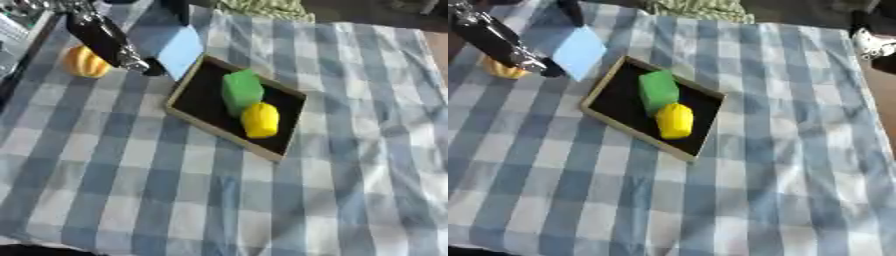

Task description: Pick up objects on the table and place them in the box.

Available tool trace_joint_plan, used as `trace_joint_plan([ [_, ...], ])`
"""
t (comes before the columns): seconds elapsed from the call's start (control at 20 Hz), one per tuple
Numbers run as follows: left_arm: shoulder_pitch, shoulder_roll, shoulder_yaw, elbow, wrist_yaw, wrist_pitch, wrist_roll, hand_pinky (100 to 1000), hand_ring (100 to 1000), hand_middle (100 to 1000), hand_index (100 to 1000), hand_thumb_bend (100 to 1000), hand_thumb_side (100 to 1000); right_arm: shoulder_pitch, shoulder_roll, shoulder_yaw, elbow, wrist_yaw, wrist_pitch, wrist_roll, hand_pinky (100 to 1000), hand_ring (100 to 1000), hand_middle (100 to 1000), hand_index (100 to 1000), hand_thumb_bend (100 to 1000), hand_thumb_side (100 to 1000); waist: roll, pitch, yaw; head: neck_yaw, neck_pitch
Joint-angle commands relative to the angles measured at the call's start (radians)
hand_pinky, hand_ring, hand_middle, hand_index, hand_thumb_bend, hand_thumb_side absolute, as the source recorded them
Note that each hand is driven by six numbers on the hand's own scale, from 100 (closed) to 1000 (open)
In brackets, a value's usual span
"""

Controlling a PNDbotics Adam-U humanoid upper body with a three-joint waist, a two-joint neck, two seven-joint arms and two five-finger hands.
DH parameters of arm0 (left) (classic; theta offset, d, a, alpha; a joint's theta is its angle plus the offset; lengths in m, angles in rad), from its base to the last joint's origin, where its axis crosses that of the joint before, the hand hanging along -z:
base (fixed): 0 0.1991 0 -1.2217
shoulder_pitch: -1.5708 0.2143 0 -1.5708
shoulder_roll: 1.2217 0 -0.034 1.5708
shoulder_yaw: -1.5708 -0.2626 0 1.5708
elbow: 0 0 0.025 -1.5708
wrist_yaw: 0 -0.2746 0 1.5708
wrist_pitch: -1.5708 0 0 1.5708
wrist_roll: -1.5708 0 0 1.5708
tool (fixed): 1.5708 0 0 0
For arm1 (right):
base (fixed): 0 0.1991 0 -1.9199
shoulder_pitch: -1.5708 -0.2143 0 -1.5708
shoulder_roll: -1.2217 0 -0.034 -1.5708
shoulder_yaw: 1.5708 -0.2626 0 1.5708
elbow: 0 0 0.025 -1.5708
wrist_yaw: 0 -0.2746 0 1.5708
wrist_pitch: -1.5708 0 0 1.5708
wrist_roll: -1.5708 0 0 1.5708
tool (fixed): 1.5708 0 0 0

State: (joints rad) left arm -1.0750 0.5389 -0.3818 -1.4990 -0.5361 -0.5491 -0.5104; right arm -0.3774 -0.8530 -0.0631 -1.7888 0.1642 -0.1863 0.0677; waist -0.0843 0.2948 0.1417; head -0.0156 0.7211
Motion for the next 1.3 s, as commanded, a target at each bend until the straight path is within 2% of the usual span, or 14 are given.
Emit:
trace_joint_plan([
  [0.05, -0.034, -0.042, 0.006, 0.055, -0.03, -0.005, -0.005, 727, 492, 376, 488, 366, 100, -0.017, -0.017, -0.01, -0.02, -0.01, -0.001, 0.006, 908, 797, 700, 829, 100, 339, 0.018, -0.015, -0.005, 0.004, -0.01],
  [0.35, -0.066, -0.139, 0.009, 0.167, -0.163, -0.036, 0.032, 721, 500, 386, 501, 416, 100, -0.031, -0.003, -0.008, -0.021, -0.016, 0.001, 0.017, 910, 795, 694, 825, 100, 350, 0.021, -0.005, -0.013, 0.006, -0.022],
  [0.6, -0.104, -0.211, 0.006, 0.26, -0.296, -0.078, 0.07, 707, 508, 394, 507, 493, 100, -0.043, 0.008, -0.004, -0.024, -0.024, 0.0, 0.03, 911, 794, 690, 823, 100, 354, 0.021, 0.002, -0.025, 0.013, -0.028],
  [0.95, -0.128, -0.262, 0.01, 0.338, -0.429, -0.12, 0.128, 701, 514, 399, 512, 530, 100, -0.048, 0.02, -0.002, -0.024, -0.031, 0.001, 0.043, 913, 792, 685, 820, 100, 364, 0.024, 0.008, -0.029, 0.012, -0.037],
  [1.3, -0.14, -0.289, 0.015, 0.382, -0.477, -0.136, 0.145, 706, 512, 399, 513, 515, 100, -0.052, 0.025, -0.001, -0.027, -0.036, 0.0, 0.049, 913, 791, 684, 819, 100, 369, 0.025, 0.01, -0.034, 0.01, -0.04],
])
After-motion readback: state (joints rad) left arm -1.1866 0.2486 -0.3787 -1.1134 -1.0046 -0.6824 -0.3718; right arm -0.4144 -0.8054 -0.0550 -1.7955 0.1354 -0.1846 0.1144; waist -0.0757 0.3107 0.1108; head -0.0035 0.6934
